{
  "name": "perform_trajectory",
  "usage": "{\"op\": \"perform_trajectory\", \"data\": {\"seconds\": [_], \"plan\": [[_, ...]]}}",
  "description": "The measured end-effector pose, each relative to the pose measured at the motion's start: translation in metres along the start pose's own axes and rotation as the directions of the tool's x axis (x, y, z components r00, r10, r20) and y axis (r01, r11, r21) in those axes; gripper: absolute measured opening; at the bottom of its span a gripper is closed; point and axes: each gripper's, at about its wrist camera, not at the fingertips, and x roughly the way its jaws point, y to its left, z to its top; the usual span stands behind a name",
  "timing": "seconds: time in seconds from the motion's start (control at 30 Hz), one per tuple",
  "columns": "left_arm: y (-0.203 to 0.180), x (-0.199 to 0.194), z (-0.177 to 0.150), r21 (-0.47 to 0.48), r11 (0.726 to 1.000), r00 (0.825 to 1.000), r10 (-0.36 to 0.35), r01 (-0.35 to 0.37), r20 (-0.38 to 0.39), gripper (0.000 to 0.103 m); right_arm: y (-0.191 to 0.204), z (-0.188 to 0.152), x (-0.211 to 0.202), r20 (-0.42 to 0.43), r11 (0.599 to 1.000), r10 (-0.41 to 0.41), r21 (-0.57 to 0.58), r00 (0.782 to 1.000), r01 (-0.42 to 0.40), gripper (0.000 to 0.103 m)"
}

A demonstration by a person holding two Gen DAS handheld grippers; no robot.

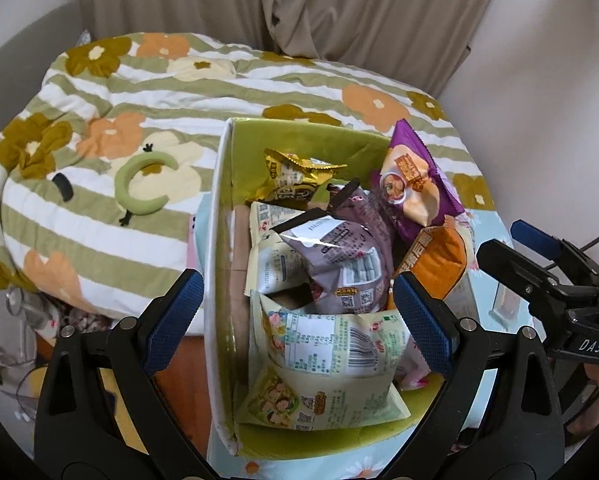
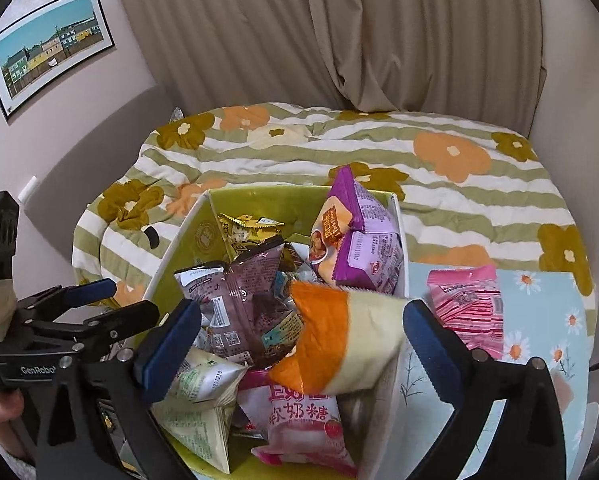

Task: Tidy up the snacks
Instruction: 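Open both grippers to drop the bags into the yellow box, then move both tools away from the box toward the pink bag and pale packet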

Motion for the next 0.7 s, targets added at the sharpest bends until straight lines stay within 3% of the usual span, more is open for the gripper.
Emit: {"op": "perform_trajectory", "data": {"seconds": [0.37,0.7], "plan": [[-0.03,-0.036,-0.007,0.01,0.999,0.997,0.041,-0.042,0.068,0.095,-0.004,-0.004,-0.043,0.061,0.999,0.033,-0.014,0.998,-0.032,0.101],[-0.116,-0.063,-0.036,0.011,0.999,0.991,0.028,-0.03,0.133,0.095,-0.069,-0.03,-0.11,0.112,0.999,0.033,-0.016,0.993,-0.031,0.101]]}}
